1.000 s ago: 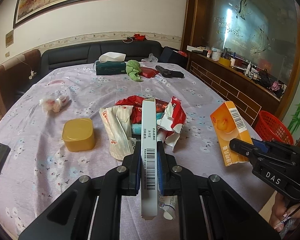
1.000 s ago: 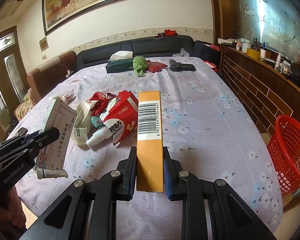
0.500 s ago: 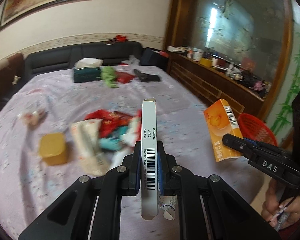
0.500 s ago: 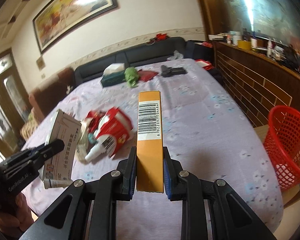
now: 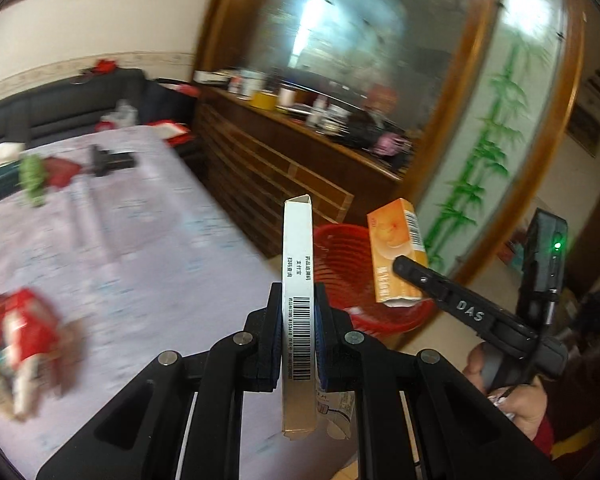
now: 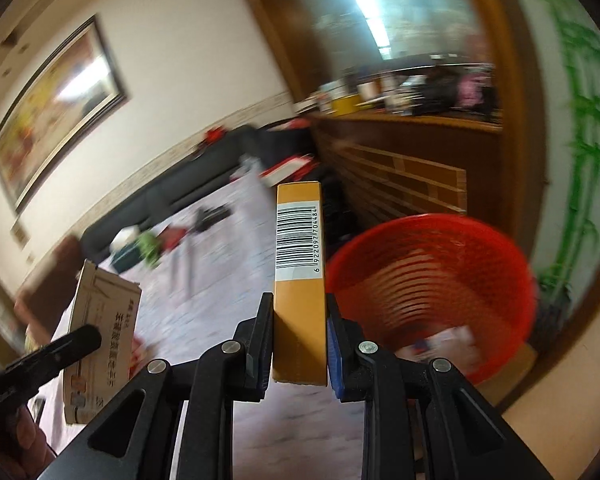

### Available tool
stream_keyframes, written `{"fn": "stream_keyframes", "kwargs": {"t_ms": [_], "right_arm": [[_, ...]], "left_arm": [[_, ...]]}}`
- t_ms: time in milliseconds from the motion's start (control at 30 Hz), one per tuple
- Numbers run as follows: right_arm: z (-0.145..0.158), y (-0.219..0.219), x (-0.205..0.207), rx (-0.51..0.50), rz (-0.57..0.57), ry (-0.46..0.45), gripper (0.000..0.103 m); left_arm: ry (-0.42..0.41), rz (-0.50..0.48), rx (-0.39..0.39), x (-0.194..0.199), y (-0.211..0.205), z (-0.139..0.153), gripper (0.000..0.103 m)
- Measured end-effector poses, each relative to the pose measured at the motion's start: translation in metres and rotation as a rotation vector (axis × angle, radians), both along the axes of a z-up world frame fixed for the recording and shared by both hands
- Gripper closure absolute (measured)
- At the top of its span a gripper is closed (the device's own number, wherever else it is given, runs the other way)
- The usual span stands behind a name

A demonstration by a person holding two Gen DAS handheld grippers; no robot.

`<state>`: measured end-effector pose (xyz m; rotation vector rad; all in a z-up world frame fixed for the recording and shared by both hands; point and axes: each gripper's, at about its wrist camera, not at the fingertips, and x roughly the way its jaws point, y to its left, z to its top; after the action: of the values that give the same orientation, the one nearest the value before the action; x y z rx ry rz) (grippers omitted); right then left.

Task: Collect trash
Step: 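Carry both boxes to the red basket and open both tools over it, then grasp the yellow round container with the left tool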

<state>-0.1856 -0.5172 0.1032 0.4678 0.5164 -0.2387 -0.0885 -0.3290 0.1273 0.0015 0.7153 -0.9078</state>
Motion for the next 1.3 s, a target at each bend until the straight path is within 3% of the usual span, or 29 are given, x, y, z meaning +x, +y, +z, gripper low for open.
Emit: {"fn": "stream_keyframes", "kwargs": {"t_ms": [200,333,367,433,467,533,833,1067,1300], "right_arm": [[-0.006,-0.055,-0.015,0.021,-0.100,0.016,0.079],[-0.012,-0.076,-0.013,0.041,-0.116,0.034,0.079],[-0.014,-0.078,-0.012,0.040,-0.117,0.039,0.078],[-0.017,-0.085,-0.008,0.030,-0.130,0.052,0.077],[-0.018,-0.089,-0.005,0.022,-0.142,0.058,0.071],[-0.018,-0.092,-0.010,0.017,-0.165,0.062,0.064],[-0.015,-0.072,-0.018,0.038,-0.110,0.035,0.064],[-0.011,0.003,0.015,0.025,0.092,0.061,0.063],[-0.014,0.087,0.051,-0.021,0.270,0.096,0.058]], "left_arm": [[0.046,-0.095,0.019,0.006,-0.081,-0.008,0.090],[0.059,-0.098,0.017,0.013,-0.116,-0.016,0.090],[0.061,-0.095,0.011,0.017,-0.121,-0.019,0.086],[0.078,-0.085,0.014,0.022,-0.127,-0.022,0.056],[0.080,-0.066,0.003,0.024,-0.124,-0.022,0.043],[0.062,-0.046,-0.023,0.022,-0.112,-0.019,0.042],[0.013,0.054,0.050,0.013,-0.027,-0.020,0.039],[0.034,0.204,0.047,0.015,0.079,-0.025,0.039],[0.032,0.434,0.047,0.026,0.200,-0.020,0.037]]}}
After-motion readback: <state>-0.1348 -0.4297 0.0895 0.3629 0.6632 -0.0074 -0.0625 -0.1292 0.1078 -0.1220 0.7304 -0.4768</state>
